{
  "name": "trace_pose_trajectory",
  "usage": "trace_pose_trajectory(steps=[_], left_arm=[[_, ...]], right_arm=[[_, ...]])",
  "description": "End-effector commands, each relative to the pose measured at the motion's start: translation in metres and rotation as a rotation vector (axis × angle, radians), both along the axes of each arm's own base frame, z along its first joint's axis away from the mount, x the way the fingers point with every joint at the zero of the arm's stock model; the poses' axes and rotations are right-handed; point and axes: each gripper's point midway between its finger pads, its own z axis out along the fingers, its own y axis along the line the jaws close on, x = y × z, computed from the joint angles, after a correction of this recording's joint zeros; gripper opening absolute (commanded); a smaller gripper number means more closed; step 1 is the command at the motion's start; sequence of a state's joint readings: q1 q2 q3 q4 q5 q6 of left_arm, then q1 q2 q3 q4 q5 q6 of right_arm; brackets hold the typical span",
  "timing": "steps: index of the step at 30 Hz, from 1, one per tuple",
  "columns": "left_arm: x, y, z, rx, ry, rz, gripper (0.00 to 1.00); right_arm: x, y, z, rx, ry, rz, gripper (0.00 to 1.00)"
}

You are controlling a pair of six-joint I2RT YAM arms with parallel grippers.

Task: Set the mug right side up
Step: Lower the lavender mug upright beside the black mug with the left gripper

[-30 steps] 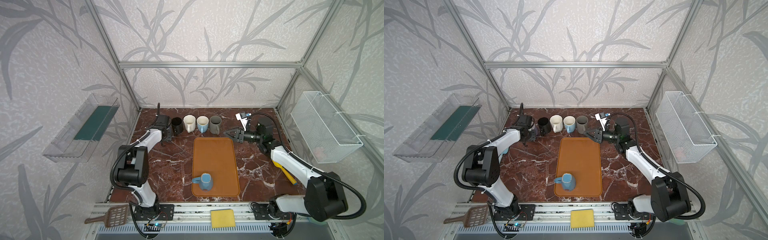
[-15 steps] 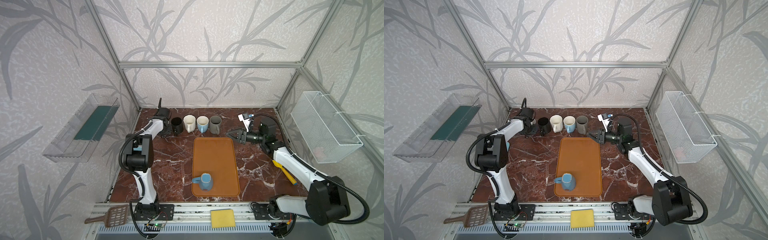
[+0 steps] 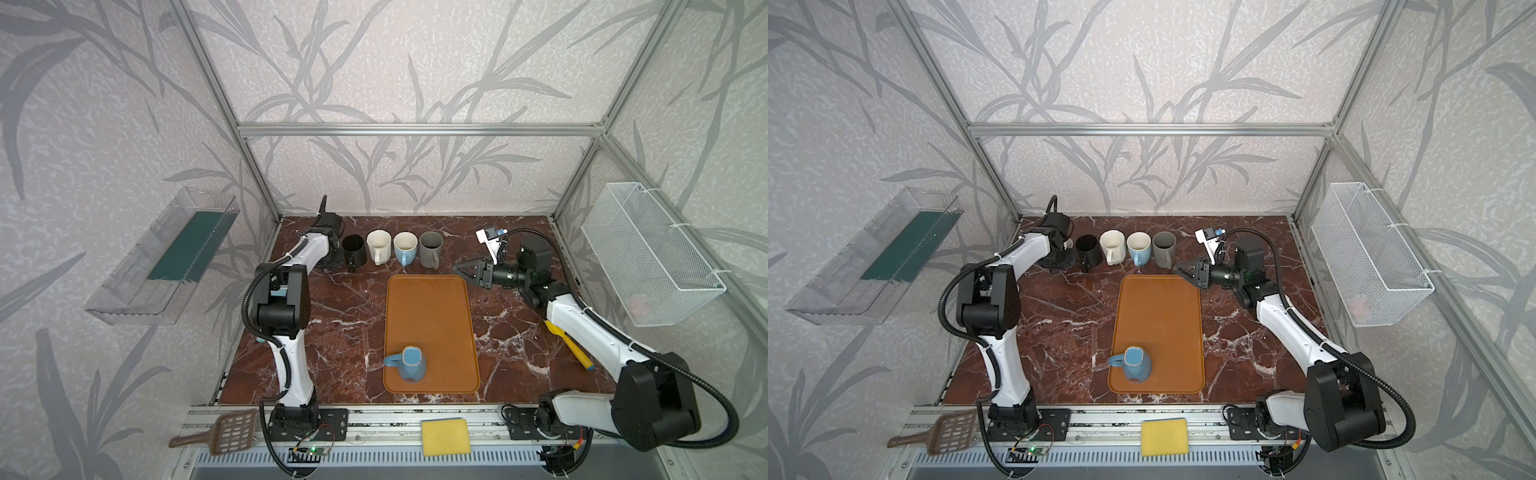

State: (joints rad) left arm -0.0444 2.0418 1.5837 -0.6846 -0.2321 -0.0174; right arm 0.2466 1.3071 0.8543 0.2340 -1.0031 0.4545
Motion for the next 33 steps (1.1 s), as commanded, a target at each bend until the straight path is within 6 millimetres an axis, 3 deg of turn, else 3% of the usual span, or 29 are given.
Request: trace_pose_trajectory(steps=[1, 16, 25, 29, 33], left_arm=[[0.008, 0.000, 0.002, -0.001, -0.002, -0.015, 0.00], [0.011, -0.004, -0.003, 0.003, 0.028, -0.027, 0.00], [0.013, -0.008, 0.003, -0.013, 0.012, -0.024, 0.24], [0.013, -0.007, 0.008, -0.010, -0.001, -0.016, 0.41], [0.014, -0.005, 0.014, -0.004, -0.012, -0.007, 0.48]], right_arm=[[-0.006, -0.002, 0.006, 0.003, -0.028, 0.008, 0.27], [-0.006, -0.002, 0.004, 0.002, -0.023, 0.007, 0.27], [-0.007, -0.003, 0.004, 0.001, -0.027, 0.006, 0.27], [-0.008, -0.003, 0.001, -0.007, -0.023, 0.005, 0.27], [-0.008, -0.003, 0.001, -0.008, -0.026, 0.004, 0.27]])
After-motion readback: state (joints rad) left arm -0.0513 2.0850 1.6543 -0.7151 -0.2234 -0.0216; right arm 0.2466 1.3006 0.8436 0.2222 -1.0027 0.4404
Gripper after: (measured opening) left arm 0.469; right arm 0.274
